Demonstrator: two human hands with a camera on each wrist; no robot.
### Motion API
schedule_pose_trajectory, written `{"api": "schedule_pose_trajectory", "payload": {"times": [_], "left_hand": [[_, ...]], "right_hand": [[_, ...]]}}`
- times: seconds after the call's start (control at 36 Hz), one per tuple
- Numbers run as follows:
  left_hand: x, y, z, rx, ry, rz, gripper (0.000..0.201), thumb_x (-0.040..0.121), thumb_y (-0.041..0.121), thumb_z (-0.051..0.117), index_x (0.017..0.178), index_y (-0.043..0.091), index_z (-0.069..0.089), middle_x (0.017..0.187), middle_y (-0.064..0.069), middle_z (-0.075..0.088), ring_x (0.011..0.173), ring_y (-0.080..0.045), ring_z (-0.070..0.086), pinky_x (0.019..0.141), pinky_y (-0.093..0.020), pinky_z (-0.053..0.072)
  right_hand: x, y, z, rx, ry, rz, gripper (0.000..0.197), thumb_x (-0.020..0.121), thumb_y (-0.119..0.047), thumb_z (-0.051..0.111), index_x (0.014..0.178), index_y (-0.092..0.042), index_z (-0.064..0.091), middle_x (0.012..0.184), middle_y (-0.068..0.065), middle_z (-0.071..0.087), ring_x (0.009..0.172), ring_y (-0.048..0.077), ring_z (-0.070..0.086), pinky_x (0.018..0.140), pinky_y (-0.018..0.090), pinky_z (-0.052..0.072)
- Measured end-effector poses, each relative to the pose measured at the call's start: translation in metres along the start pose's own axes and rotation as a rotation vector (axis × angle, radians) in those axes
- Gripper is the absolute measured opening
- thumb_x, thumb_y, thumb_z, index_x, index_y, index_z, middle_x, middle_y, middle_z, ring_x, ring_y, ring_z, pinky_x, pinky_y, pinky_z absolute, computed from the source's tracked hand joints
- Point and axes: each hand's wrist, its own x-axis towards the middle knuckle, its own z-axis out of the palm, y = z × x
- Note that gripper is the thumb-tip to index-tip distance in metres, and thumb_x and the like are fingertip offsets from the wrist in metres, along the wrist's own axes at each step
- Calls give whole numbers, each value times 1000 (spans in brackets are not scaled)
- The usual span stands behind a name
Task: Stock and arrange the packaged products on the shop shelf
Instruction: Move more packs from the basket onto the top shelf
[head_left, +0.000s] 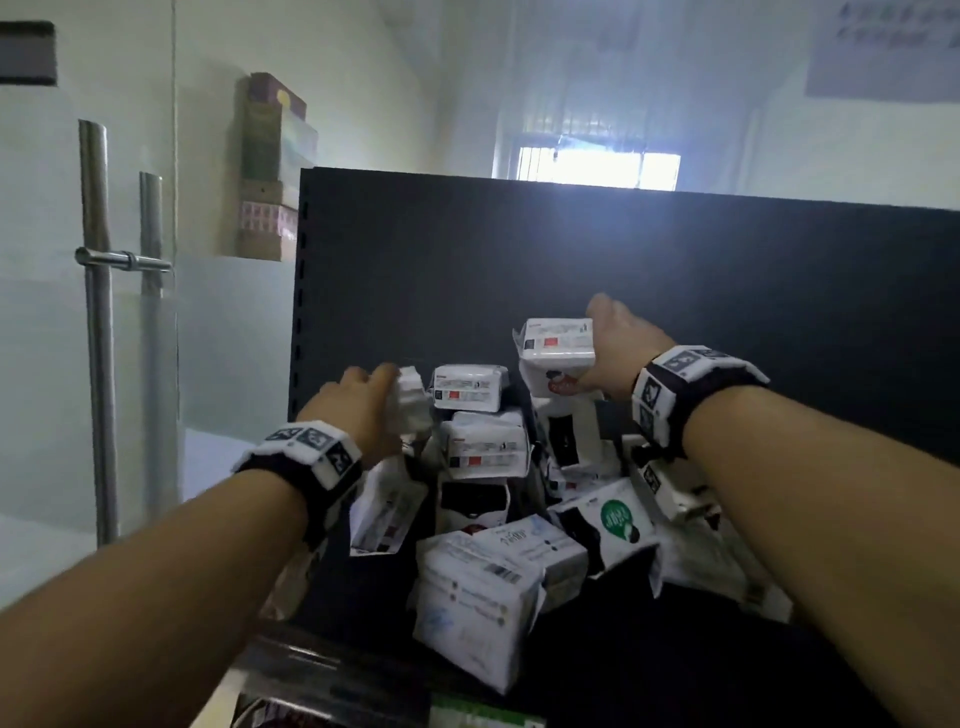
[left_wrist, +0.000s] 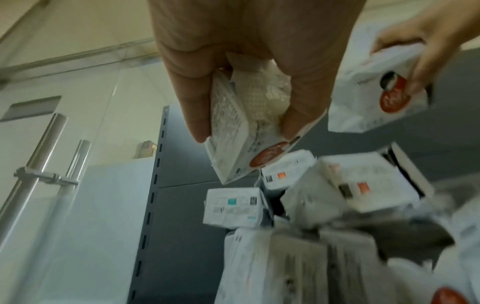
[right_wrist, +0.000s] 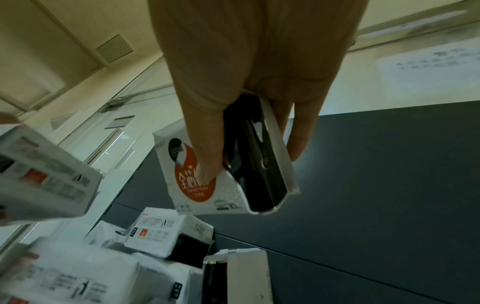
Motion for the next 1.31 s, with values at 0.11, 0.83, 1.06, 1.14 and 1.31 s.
{"api": "schedule_pose_trajectory", "payload": {"times": [0.11, 0.83, 1.06, 1.14, 1.31], "left_hand": [[2, -1, -21, -333, 59, -59, 79, 63, 69, 62, 124, 28, 33, 117, -7, 54, 95, -30, 60, 80, -36, 50], [-160, 48, -14, -1116, -492, -142, 53, 73, 37, 76, 116, 15, 53, 101, -14, 69, 82, -34, 71, 64, -43, 57], [-275, 58, 105, -896, -861, -342, 40, 71, 34, 79, 101, 18, 60, 99, -17, 66, 77, -36, 70, 58, -44, 57], [-310, 61, 147, -860, -938, -436, 42, 73, 31, 79, 106, 17, 57, 99, -11, 62, 82, -33, 67, 59, -45, 58], [-378, 55, 247, -651, -1052, -441, 65, 79, 37, 73, 133, 16, 43, 131, -10, 51, 107, -31, 58, 80, -38, 52]], "right_hand": [[-23, -3, -13, 94, 34, 98, 83, 57, -49, 86, 114, -16, 35, 114, 9, 51, 94, 30, 59, 78, 42, 53], [-244, 31, -27, 667, -392, 153, 57, 57, -74, 65, 79, -23, 61, 60, -12, 67, 47, -1, 60, 42, 11, 42], [-350, 53, 71, 788, -1062, 220, 37, 88, -35, 66, 53, -24, 72, 54, -10, 67, 43, 0, 59, 40, 11, 41], [-386, 53, 116, 740, -1168, 312, 17, 82, -36, 73, 77, -21, 70, 73, -7, 74, 66, 7, 70, 54, 17, 52], [-460, 48, 225, 517, -1215, 273, 35, 74, -59, 71, 87, -34, 50, 72, -25, 44, 64, -5, 45, 55, 16, 27]]}}
